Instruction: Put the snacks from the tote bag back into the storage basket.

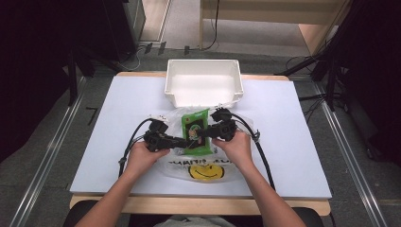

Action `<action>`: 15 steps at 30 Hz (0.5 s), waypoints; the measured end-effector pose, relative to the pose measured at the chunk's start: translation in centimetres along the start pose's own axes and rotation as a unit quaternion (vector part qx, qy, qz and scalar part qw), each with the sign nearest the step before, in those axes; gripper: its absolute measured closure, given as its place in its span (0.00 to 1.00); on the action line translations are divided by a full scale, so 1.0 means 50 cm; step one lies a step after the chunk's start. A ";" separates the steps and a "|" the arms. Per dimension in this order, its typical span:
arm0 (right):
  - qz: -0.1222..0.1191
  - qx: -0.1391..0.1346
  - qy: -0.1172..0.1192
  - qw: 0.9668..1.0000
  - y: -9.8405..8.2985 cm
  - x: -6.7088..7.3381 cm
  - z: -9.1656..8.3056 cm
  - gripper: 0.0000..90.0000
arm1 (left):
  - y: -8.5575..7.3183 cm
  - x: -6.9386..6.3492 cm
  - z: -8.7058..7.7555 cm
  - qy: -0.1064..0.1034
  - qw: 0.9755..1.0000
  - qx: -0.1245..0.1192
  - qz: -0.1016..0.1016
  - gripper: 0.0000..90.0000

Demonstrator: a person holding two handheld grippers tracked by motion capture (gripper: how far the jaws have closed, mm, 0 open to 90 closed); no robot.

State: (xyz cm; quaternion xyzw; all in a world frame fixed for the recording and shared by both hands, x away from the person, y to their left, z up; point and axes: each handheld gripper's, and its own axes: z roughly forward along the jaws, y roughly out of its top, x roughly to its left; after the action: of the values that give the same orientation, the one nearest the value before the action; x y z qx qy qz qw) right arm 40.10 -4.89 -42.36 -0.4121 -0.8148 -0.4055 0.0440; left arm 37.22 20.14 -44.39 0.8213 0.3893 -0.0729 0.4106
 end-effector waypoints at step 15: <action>-0.008 -0.059 -0.011 0.998 0.004 0.013 -0.050 0.83 | 0.001 -0.001 -0.001 -0.002 1.000 -0.006 -0.002 0.62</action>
State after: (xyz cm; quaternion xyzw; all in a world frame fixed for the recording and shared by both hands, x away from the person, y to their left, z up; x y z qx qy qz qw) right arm 39.15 -6.16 -40.29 -0.4117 -0.7932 -0.4486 0.0071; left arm 37.18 20.13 -44.31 0.8180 0.3900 -0.0729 0.4164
